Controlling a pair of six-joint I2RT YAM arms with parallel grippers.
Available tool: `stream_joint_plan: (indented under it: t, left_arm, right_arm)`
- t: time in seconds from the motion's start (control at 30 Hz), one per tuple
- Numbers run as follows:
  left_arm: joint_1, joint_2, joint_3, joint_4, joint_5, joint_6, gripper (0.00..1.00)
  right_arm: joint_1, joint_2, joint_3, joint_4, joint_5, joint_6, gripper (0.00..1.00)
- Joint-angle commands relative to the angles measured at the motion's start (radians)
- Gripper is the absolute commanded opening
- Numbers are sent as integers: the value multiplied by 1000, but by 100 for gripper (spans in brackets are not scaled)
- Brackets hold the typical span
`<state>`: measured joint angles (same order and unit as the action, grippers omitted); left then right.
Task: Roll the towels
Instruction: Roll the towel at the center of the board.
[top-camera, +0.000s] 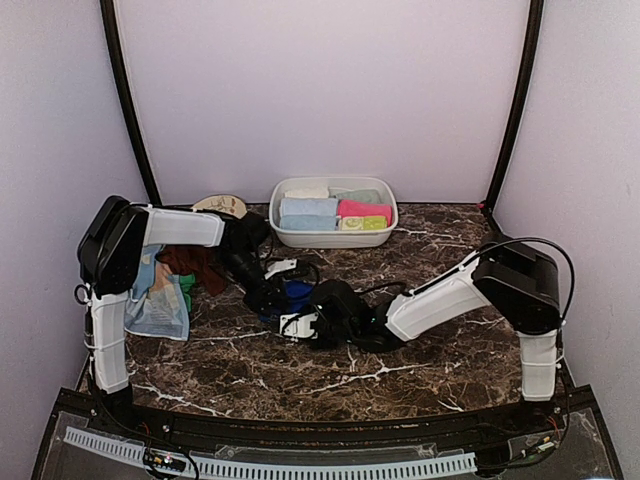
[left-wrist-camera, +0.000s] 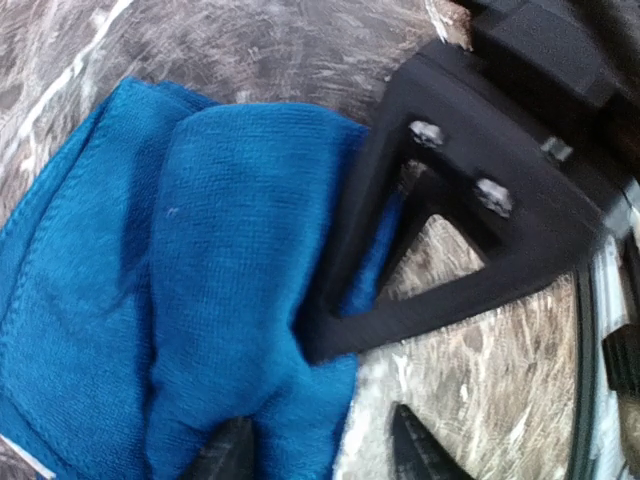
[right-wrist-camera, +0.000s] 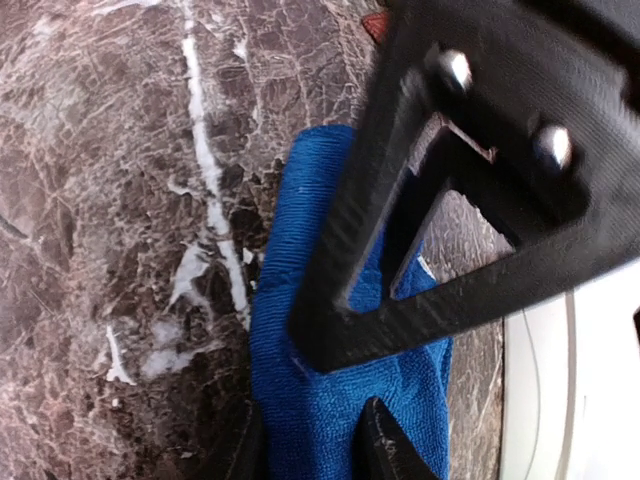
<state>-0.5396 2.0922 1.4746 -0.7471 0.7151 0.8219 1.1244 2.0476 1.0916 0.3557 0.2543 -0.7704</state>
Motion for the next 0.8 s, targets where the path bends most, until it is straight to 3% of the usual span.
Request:
stream_joint_plan:
  t: [0.0, 0.23, 0.43, 0.6, 0.77]
  left_arm:
    - [79, -47, -77, 23, -23, -29, 68]
    - [175, -251, -230, 119, -13, -34, 72]
    - [178, -394, -399, 211, -49, 35, 66]
    - [128, -448, -443, 273, -114, 54, 64]
    - [-4, -458, -455, 345, -235, 99, 63]
  right_arm:
    - [-42, 16, 26, -161, -97, 187, 23]
    - [-125, 15, 107, -336, -321, 441, 15]
    - [-206, 48, 191, -409, -565, 660, 13]
    - [-256, 125, 266, -482, -706, 798, 14]
    - [-326, 179, 268, -453, -864, 977, 16]
